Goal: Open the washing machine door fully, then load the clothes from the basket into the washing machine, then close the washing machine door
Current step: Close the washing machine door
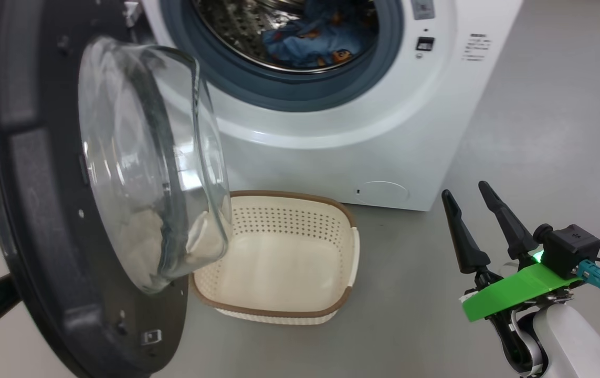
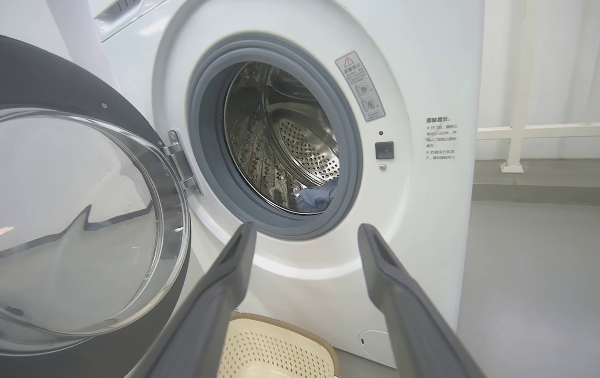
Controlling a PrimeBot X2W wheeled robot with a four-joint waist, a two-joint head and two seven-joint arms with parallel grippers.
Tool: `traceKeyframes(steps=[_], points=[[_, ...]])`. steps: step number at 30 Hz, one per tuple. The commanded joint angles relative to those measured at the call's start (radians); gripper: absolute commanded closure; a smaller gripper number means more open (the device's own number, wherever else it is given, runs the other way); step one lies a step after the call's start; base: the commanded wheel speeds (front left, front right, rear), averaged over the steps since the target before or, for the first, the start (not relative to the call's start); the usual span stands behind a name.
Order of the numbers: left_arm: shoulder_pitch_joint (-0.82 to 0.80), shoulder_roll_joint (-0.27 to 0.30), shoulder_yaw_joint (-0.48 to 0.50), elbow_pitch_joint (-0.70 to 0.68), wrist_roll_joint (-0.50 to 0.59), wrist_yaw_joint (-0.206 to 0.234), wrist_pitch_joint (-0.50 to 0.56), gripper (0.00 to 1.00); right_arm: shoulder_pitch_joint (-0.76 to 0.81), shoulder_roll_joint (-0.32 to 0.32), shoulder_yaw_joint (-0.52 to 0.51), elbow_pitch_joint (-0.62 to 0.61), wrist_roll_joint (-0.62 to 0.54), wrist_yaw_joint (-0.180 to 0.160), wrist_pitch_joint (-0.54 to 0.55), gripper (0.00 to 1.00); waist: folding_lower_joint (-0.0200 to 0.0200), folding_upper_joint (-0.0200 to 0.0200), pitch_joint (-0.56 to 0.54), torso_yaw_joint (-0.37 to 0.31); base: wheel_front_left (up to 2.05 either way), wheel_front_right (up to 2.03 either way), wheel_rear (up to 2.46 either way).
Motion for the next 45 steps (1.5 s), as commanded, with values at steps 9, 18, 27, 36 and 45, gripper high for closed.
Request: traceKeyframes(steps=[9, 18, 27, 36, 45], points=[[-0.056, -0.012, -0.023, -0.109, -0.002, 0.025, 0.001, 1.00, 0.017, 0.027, -0.004, -0.042, 0.001, 0.005, -0.008, 0.00, 0.0000, -0.0001, 0.010, -0.148, 0.00, 0.00, 0.00], [-0.132, -0.071, -0.070, -0.147, 0.067, 0.035, -0.086, 1.00, 0.027, 0.052, -0.019, -0.060, -0.006, 0.005, -0.008, 0.00, 0.0000, -0.0001, 0.033, -0.279, 0.00, 0.00, 0.00], [-0.231, -0.128, -0.099, -0.113, 0.149, 0.019, -0.202, 1.00, 0.023, 0.076, -0.028, -0.073, -0.012, 0.005, -0.008, 0.00, 0.0000, -0.0001, 0.067, -0.357, 0.00, 0.00, 0.00], [-0.301, -0.154, -0.111, -0.061, 0.188, 0.003, -0.263, 1.00, 0.021, 0.094, -0.037, -0.081, -0.019, 0.005, -0.008, 0.00, 0.0000, -0.0001, 0.089, -0.390, 0.00, 0.00, 0.00], [-0.310, -0.158, -0.102, -0.036, 0.190, -0.017, -0.279, 1.00, 0.017, 0.093, -0.049, -0.077, -0.027, 0.005, -0.008, 0.00, 0.0000, -0.0001, 0.089, -0.347, 0.00, 0.00, 0.00]])
